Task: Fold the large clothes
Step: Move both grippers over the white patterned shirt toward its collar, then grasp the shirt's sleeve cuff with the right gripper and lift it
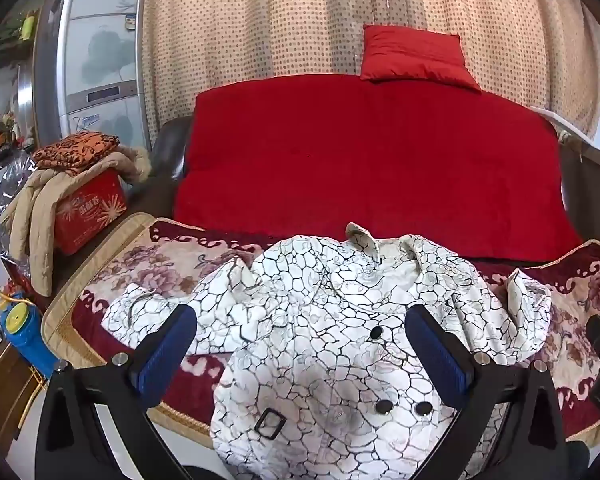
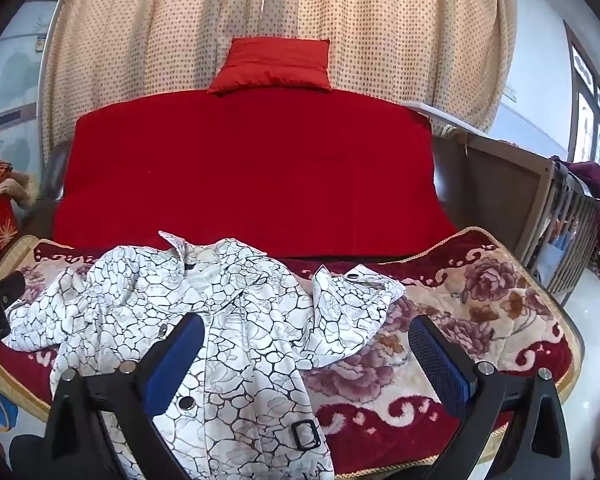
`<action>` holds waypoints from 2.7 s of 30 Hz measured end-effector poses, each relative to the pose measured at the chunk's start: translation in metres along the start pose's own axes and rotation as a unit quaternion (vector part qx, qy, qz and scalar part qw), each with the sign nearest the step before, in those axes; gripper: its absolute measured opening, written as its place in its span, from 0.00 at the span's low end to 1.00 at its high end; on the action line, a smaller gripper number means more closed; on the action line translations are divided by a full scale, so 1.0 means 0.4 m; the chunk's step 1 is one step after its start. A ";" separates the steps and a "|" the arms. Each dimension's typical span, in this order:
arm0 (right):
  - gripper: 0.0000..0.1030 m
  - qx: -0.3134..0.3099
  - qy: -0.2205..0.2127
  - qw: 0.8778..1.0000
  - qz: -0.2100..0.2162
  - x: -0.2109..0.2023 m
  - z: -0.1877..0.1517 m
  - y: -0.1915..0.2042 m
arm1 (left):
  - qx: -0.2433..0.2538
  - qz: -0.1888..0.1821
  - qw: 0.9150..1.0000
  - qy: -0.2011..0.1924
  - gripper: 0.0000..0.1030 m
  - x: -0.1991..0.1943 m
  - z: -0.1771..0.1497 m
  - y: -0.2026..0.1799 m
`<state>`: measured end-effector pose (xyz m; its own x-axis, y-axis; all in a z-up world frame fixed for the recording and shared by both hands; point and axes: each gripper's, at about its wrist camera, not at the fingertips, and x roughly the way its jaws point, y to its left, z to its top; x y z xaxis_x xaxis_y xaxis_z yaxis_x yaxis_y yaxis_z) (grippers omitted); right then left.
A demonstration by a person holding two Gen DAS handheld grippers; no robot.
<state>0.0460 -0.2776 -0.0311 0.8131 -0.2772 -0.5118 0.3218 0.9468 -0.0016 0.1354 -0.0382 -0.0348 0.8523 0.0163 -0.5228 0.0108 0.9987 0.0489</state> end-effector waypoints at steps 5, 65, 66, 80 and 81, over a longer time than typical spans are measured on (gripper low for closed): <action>1.00 0.001 0.006 1.000 -0.005 0.057 0.000 -0.005 | 0.013 0.003 1.000 -0.001 1.00 0.083 0.013 -0.032; 0.33 0.415 0.197 0.865 0.200 0.890 -0.085 -0.524 | 0.048 0.031 0.993 0.104 1.00 0.588 -0.061 -0.132; 0.21 0.410 0.208 0.867 0.192 0.897 -0.090 -0.511 | 0.047 0.032 0.993 0.102 1.00 0.586 -0.060 -0.130; 0.13 0.325 0.030 0.885 0.332 0.524 0.152 -0.229 | -0.009 0.081 0.995 0.060 1.00 0.534 -0.023 0.032; 0.13 0.318 0.023 0.880 0.351 0.494 0.170 -0.199 | -0.015 0.089 0.994 0.056 1.00 0.527 -0.022 0.055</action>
<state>0.2140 -0.4189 -0.0735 0.9045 0.3597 -0.2293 -0.0330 0.5949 0.8031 0.3106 -0.0126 -0.1514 0.7756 0.1974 -0.5996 -0.1532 0.9803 0.1246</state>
